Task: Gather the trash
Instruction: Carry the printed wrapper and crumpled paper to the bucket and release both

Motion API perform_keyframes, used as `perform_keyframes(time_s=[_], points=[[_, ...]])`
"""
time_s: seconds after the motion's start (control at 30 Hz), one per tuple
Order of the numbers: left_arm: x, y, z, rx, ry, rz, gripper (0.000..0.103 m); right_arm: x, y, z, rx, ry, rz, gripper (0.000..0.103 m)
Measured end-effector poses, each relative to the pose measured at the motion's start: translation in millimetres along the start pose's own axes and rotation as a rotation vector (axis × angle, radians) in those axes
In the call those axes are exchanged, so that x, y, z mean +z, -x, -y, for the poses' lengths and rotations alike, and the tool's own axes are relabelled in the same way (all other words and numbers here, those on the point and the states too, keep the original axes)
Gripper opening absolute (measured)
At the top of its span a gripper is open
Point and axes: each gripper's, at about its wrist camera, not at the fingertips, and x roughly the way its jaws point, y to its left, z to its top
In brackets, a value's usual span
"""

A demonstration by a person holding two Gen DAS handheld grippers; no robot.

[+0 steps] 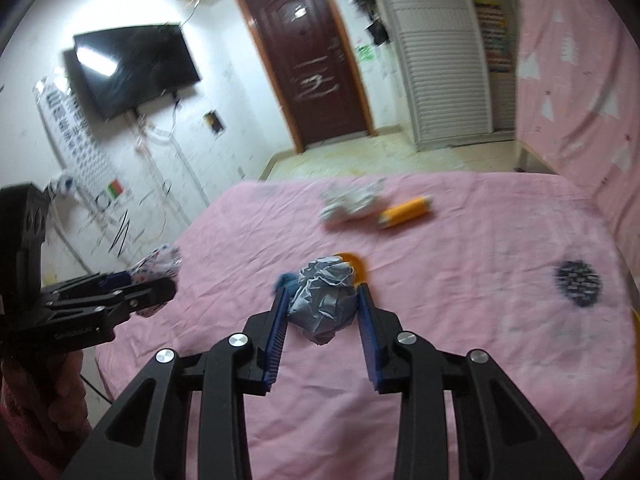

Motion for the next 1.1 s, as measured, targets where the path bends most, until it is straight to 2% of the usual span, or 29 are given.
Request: perform_keyframes(time_s=[0.3, 0.63, 0.9, 1.1], points=[[18.9, 7.0, 61.3, -0.008, -0.113, 0.033, 0.050, 7.3, 56.5, 67.5, -0.090, -0.100, 0.146, 0.027], [35.7, 12.2, 154.6, -0.083, -0.278, 0.076, 0.050, 6.1, 134.0, 147.2, -0.240, -0.196, 0.307, 0.027], [40.9, 4.6, 227.2, -0.155, -0.395, 0.070, 0.050, -7.5, 167.1, 200.8, -0.320, -0.256, 0.347, 0.027], [38.9, -4.5, 285.1, -0.189, -0.487, 0.064, 0.050, -21.5, 173.2, 238.6, -0.348, -0.315, 0.349, 0.028]])
